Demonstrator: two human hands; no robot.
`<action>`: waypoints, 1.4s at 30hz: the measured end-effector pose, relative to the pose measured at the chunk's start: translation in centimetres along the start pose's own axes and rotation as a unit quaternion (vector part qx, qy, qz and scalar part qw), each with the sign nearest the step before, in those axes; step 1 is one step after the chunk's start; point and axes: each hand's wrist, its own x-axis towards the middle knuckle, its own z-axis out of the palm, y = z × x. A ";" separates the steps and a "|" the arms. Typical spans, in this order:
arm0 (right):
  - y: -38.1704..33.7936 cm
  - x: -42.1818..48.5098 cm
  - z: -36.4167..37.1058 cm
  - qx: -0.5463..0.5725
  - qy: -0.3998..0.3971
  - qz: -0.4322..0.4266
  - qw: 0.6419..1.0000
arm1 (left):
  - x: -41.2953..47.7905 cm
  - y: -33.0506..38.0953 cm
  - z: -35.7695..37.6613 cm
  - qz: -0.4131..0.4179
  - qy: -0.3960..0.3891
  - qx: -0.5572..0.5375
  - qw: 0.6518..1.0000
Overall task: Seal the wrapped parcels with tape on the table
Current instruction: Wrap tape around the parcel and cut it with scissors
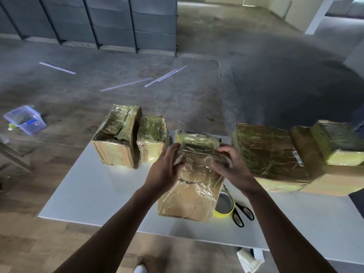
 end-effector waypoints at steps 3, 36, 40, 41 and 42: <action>-0.3 -0.1 0.0 0.013 -0.040 0.002 0.999 | -0.4 -0.8 -0.7 0.005 -0.033 0.025 0.999; -3.2 4.3 2.0 -0.152 -0.002 0.095 0.984 | -4.9 -6.8 0.5 -0.159 -0.059 -0.058 0.984; -3.7 3.9 2.4 -0.112 0.006 0.114 0.987 | -4.1 -5.8 1.1 -0.200 -0.058 -0.030 0.978; -3.7 3.8 2.3 -0.090 0.014 0.127 0.988 | -3.9 -5.6 1.1 -0.208 -0.050 -0.016 0.977; -4.0 3.5 2.2 -0.077 0.016 0.140 0.987 | -3.7 -5.4 1.1 -0.216 -0.044 -0.002 0.975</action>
